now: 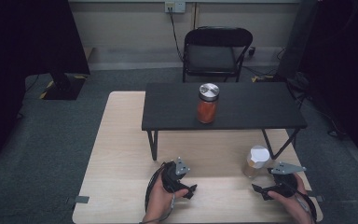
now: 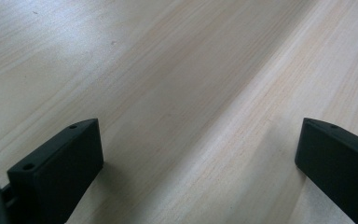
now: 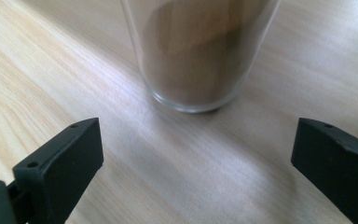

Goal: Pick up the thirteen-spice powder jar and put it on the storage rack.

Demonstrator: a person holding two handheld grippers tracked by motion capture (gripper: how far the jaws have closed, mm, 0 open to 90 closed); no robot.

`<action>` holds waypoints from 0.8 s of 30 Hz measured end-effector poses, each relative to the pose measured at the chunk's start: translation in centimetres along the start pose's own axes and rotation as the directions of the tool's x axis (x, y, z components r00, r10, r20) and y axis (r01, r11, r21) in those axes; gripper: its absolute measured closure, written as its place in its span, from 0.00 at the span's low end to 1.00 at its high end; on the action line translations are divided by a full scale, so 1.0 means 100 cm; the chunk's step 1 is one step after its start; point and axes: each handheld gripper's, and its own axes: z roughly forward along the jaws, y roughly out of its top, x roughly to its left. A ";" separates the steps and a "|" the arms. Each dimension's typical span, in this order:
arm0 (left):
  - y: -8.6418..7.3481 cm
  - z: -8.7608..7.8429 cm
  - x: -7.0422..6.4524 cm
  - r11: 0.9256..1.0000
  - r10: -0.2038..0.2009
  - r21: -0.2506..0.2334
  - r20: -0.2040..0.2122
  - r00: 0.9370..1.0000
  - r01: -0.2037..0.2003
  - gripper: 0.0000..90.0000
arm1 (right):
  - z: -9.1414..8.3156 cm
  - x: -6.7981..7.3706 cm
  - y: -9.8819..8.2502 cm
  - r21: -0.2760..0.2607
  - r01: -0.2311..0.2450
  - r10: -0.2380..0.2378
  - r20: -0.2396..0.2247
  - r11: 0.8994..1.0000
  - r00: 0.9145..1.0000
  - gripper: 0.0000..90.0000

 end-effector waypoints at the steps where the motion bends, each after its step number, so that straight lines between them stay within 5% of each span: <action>1: 0.000 0.000 0.000 1.000 0.000 0.000 0.000 1.000 0.000 0.00 | -0.001 0.001 0.001 -0.003 0.002 -0.002 0.003 1.000 1.000 0.01; 24: 0.000 0.000 0.000 1.000 -0.001 0.000 -0.001 1.000 0.001 0.00 | -0.003 0.006 0.030 -0.087 -0.012 0.013 0.019 0.996 1.000 0.05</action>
